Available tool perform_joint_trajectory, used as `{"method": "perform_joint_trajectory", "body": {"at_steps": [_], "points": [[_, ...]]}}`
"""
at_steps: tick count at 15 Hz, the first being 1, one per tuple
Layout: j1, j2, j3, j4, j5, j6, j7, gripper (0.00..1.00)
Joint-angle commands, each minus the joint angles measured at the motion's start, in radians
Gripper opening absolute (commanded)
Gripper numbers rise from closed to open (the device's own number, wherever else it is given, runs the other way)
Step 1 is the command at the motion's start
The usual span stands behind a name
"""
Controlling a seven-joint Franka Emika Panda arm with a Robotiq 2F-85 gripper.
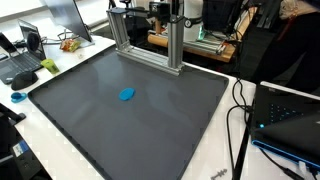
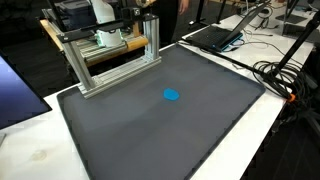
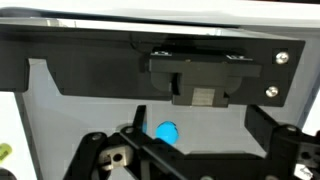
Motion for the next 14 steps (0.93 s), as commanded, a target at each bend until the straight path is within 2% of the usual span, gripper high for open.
{"method": "perform_joint_trajectory", "body": {"at_steps": [1,8,14], "points": [[-0.002,0.058,-0.021,0.137,-0.01,-0.049,-0.053,1.0],[-0.004,0.3,-0.084,0.469,0.024,-0.041,-0.163,1.0],[0.012,0.585,-0.018,0.75,0.013,-0.178,-0.068,1.0]]}}
